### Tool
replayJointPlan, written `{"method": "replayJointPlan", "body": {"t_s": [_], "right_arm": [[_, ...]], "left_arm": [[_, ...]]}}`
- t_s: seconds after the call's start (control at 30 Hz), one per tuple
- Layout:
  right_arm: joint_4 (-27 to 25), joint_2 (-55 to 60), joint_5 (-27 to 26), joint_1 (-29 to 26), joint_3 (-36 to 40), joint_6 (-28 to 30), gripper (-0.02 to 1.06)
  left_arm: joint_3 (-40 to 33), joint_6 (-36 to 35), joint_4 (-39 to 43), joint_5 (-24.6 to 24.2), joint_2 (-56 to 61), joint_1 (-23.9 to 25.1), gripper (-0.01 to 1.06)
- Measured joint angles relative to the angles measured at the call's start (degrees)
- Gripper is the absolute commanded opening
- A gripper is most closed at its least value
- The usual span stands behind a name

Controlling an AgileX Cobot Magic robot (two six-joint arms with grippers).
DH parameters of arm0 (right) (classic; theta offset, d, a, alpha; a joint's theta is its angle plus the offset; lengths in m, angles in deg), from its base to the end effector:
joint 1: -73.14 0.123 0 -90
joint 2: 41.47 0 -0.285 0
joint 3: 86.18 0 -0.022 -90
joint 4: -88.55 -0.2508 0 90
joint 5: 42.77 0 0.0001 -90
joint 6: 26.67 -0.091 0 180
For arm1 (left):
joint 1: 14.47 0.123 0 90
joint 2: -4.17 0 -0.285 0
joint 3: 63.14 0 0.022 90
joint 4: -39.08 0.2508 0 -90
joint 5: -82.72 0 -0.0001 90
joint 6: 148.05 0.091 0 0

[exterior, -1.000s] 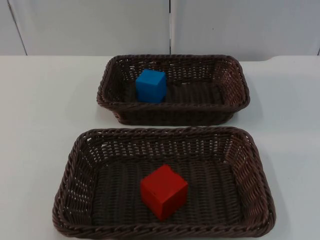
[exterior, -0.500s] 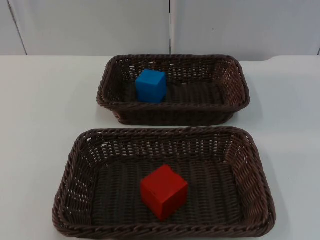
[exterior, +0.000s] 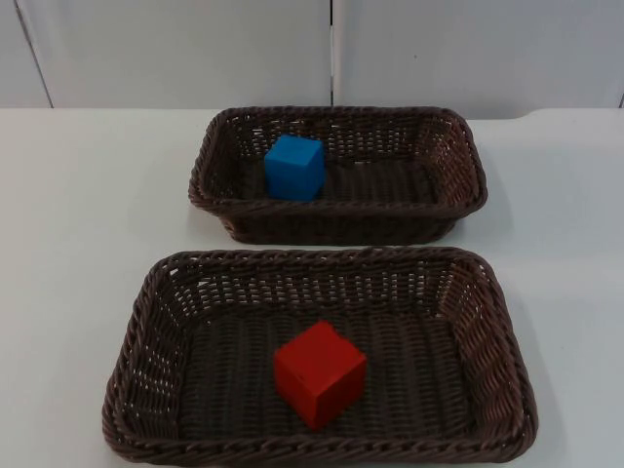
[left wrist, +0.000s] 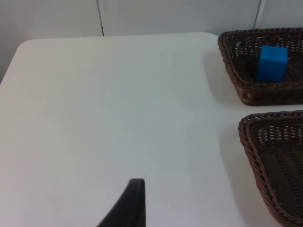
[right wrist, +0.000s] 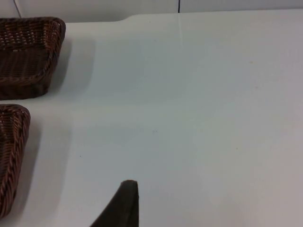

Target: Pick up one cube with the left hand and place it into the upper basket. Pick up one cube with the right hand and place it into the lower basket.

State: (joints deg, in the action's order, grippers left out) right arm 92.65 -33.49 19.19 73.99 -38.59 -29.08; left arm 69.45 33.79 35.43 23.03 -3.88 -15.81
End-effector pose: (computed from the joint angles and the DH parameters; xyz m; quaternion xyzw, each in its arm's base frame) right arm -0.0072 -0.0059 0.2805 0.0136 0.8544 -0.0210 0.5190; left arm -0.0059 -0.0049 0.2846 0.0246 0.8433 -0.0295 0.5361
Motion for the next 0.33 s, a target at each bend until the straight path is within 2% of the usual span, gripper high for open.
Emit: {"method": "replayJointPlan", "body": {"t_s": [0.33], "right_arm": [[0.00, 0.00, 0.00, 0.00, 0.00, 0.00, 1.05]], "left_arm": [[0.00, 0.00, 0.10, 0.00, 0.00, -0.70, 1.05]]}}
